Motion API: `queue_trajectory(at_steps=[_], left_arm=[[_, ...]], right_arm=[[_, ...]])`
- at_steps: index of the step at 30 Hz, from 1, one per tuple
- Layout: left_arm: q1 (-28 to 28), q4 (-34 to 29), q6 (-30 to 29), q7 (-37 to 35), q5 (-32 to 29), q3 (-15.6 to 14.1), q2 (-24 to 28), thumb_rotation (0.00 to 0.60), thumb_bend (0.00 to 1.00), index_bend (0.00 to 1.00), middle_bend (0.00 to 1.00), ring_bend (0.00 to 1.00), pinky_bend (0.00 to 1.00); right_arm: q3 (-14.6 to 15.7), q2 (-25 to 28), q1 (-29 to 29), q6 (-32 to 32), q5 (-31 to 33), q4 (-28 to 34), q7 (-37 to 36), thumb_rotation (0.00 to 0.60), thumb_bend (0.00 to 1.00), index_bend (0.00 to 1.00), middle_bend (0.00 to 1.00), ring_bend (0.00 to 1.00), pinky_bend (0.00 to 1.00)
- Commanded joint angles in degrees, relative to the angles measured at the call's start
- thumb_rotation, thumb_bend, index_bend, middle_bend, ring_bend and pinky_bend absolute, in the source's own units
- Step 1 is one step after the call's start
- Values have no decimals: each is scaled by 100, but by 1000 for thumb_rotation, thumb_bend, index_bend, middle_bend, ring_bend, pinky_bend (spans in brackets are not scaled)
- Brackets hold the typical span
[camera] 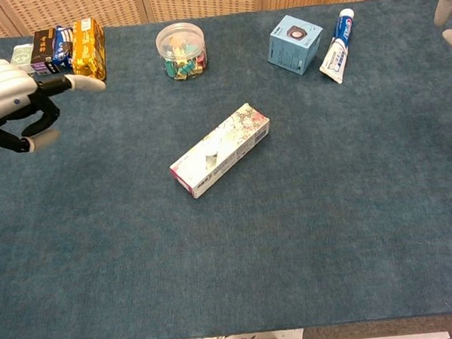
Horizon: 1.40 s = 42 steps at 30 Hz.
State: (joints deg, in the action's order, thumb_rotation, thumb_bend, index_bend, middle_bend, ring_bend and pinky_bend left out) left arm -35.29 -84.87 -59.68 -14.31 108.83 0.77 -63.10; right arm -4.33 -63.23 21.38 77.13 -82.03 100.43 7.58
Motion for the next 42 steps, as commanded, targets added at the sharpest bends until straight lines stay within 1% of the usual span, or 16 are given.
queue_trajectory(at_steps=[1, 7, 11, 16, 24, 29, 33, 37, 42], left_arm=[[-360, 201, 395, 164, 156, -97, -224, 600, 551, 95, 833, 938, 1000], [-788, 265, 1008, 585, 80, -173, -521, 600, 553, 79, 852, 964, 1000], [-1028, 235, 1401, 803, -151, -127, -715, 600, 554, 70, 862, 976, 1000], [-1304, 290, 1750, 931, -476, -30, -999, 600, 555, 61, 865, 981, 1000], [-1691, 421, 2093, 1059, -848, 76, -1417, 600, 555, 57, 866, 981, 1000], [-1922, 435, 2293, 1172, -1025, 113, -1579, 600, 556, 57, 865, 981, 1000], [-1994, 347, 2306, 1279, -1150, 120, -1579, 600, 555, 57, 866, 981, 1000], [-2048, 226, 2365, 1420, -1215, 43, -1513, 600, 555, 57, 866, 981, 1000], [-2119, 211, 2494, 1633, -1349, 6, -1577, 600, 555, 57, 866, 981, 1000]], right_arm=[[-29, -33, 7, -54, 39, 0, 63, 600, 352, 530, 675, 742, 827], [-89, -141, 19, -181, 155, -44, 138, 600, 353, 530, 687, 761, 828], [-132, -193, 33, -247, 205, -94, 157, 600, 353, 530, 692, 775, 827], [-181, -213, 26, -300, 271, -159, 139, 600, 353, 530, 702, 793, 827], [-218, -209, -30, -357, 393, -262, 111, 600, 353, 530, 707, 805, 827], [-229, -199, -83, -362, 453, -302, 85, 600, 353, 530, 707, 808, 827], [-245, -173, -120, -357, 474, -331, 29, 600, 353, 530, 709, 810, 828], [-248, -149, -144, -372, 474, -357, -6, 600, 353, 530, 710, 814, 827], [-258, -149, -173, -359, 470, -380, -40, 600, 352, 530, 710, 816, 827]])
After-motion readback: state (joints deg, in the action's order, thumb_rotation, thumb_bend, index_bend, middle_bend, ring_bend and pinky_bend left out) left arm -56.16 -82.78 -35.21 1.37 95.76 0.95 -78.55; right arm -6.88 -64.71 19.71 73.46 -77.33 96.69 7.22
